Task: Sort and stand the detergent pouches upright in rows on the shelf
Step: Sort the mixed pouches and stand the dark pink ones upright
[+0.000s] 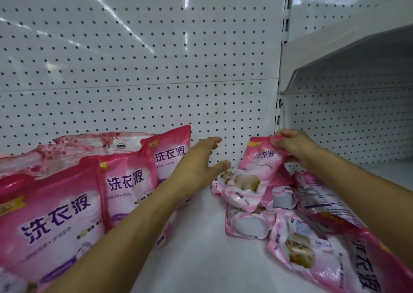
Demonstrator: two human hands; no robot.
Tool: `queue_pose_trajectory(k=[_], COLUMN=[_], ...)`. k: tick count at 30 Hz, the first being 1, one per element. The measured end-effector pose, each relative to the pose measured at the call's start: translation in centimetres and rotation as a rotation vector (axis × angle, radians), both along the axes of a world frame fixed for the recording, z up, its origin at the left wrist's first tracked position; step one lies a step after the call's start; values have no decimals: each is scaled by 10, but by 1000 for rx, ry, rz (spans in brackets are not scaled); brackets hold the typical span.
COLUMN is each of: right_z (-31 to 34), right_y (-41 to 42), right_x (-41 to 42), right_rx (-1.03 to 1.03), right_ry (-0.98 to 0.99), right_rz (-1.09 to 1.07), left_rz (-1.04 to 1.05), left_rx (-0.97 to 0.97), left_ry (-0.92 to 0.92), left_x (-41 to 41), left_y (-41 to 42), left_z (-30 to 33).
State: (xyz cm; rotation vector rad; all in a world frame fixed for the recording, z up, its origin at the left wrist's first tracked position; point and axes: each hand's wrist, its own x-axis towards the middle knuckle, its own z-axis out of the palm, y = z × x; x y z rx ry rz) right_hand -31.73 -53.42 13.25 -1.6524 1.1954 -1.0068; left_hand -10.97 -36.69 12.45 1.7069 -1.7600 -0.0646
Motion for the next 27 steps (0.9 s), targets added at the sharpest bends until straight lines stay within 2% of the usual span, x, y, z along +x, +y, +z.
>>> queue_pose_trajectory(k=[5, 12, 14, 16, 19, 22, 24, 25, 27], right_z=[30, 44, 41, 36, 18, -11, -27, -32, -36], right_y=[47, 88, 87, 80, 58, 26, 15, 15, 16], right_x=[8, 24, 26, 22, 10, -9, -15, -16, -14], right_rx=[-180, -312, -269, -175, -158, -247, -224, -189, -107], right_ry=[-165, -155, -175, -183, 69, 619, 908, 976, 963], right_rz=[235, 522, 538, 536, 372, 89, -25, -37, -25], left_rz=[-15, -43, -34, 15, 147, 272, 331, 354, 395], left_rx=[-8, -206, -293, -392, -514, -543, -567, -588, -627], left_ry=[506, 962, 983, 909, 838, 740, 718, 715, 714], left_x=[-15, -17, -16, -17, -6, 8, 10, 11, 13], left_y=[-2, 12, 22, 35, 48, 58, 68, 73, 82], left_z=[-7, 6, 4, 1, -10, -21, -26, -29, -35])
